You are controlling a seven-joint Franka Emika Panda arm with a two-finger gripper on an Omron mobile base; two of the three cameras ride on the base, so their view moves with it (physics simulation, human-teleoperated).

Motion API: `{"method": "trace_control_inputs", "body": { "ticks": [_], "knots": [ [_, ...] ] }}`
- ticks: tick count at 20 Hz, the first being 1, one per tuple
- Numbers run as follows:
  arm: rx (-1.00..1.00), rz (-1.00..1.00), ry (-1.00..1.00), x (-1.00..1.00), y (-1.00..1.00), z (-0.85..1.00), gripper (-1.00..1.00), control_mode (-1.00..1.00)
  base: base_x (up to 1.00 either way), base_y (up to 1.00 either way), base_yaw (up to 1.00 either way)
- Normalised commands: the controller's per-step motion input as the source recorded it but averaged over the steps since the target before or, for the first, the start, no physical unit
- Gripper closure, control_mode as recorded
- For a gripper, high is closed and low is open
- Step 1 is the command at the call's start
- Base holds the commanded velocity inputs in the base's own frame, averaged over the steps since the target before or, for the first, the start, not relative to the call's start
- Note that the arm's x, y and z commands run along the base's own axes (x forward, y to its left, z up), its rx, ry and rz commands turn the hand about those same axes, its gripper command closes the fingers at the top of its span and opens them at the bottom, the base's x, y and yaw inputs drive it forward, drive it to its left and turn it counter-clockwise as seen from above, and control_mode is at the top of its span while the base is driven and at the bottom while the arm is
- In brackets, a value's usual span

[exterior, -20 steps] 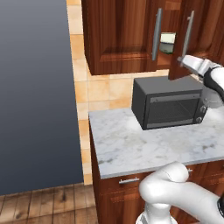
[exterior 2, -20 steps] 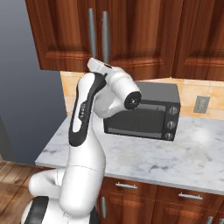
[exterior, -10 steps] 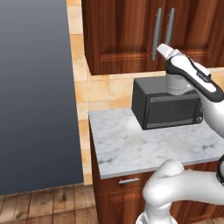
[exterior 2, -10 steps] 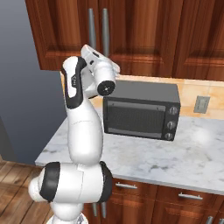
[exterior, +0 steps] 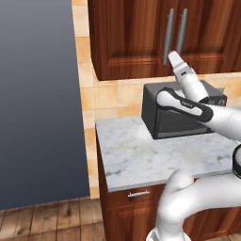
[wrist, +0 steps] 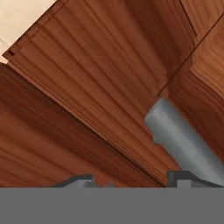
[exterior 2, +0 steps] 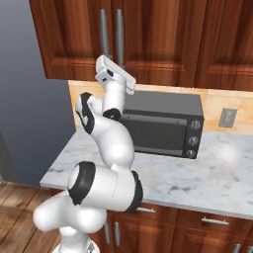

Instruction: Open the cabinet. Pick the bowls from the counter and place them in the cabinet. Then close the cabinet.

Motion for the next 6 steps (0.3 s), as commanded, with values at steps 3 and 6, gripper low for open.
{"method": "trace_control_inputs", "body": {
  "ticks": [3,6],
  "knots": [
    [0.05,0.07,-0.01,0.0,-0.06,0.0,-1.0,-1.0,0.0,0.0,0.0],
    [-0.01,0.0,0.0,0.0,0.0,0.0,-1.0,-1.0,0.0,0.0,0.0]
  ]
}}
